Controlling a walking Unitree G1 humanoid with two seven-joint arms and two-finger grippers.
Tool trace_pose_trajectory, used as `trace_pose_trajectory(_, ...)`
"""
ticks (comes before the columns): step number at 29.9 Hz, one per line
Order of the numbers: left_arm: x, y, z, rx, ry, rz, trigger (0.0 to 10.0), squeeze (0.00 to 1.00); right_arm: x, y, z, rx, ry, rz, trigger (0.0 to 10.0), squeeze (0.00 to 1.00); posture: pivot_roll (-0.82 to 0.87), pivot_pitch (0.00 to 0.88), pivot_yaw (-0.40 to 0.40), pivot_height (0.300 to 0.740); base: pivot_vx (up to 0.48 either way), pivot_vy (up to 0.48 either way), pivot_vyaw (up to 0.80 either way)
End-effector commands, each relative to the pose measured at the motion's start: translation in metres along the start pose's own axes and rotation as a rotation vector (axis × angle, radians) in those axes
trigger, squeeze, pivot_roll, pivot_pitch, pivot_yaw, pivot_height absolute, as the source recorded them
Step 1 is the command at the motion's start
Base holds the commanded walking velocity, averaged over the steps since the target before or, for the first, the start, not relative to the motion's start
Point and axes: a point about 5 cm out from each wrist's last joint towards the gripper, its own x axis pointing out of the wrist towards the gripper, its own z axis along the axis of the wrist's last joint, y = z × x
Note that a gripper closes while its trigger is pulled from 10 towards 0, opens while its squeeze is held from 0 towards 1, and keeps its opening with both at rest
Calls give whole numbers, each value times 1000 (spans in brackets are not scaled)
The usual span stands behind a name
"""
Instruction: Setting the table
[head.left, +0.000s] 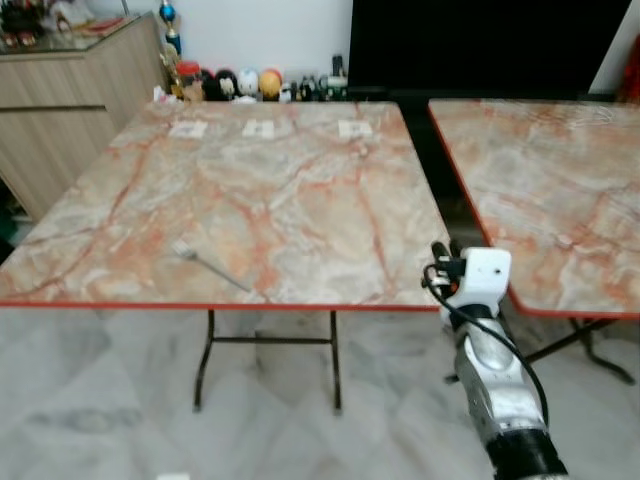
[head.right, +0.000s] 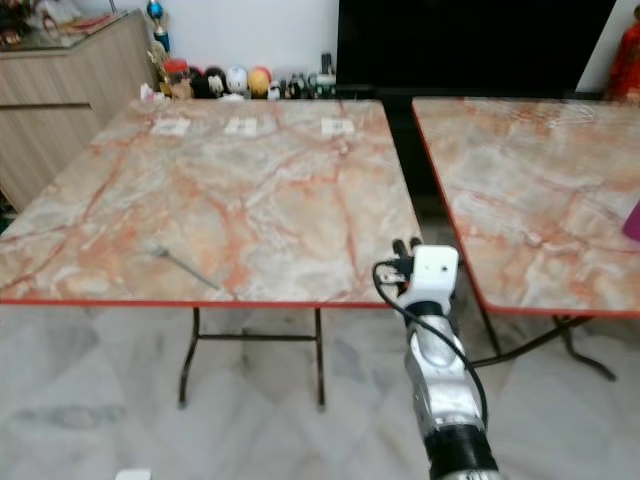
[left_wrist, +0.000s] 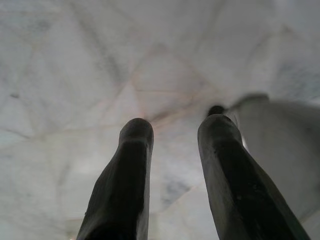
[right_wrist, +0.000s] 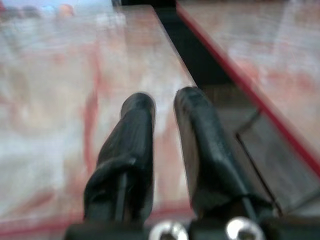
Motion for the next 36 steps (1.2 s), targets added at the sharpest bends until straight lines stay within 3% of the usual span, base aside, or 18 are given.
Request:
trace_pose_trajectory(1, 0, 7, 1, -10, 2, 19, 10000, 0, 3, 6, 6, 16, -35, 13, 10000, 0, -48, 0, 7, 740, 0, 480, 0)
trace_pose_trajectory(16, 0, 10, 2, -11, -2, 29, 10000, 0, 8, 10, 10, 27, -66, 19, 10000, 0, -40, 0, 13, 740, 0, 458, 0)
trace_pose_trajectory(28, 0, 10, 2, -14, -7, 27, 10000, 0, 9, 9, 10, 4, -72, 29, 10000, 0, -40, 0, 12, 740, 0, 0, 0)
trace_pose_trajectory(36, 0, 10, 2, -8, -2, 24, 10000, 0, 9, 6, 10, 6, -81, 26, 10000, 0, -38, 0, 15, 740, 0, 0, 773)
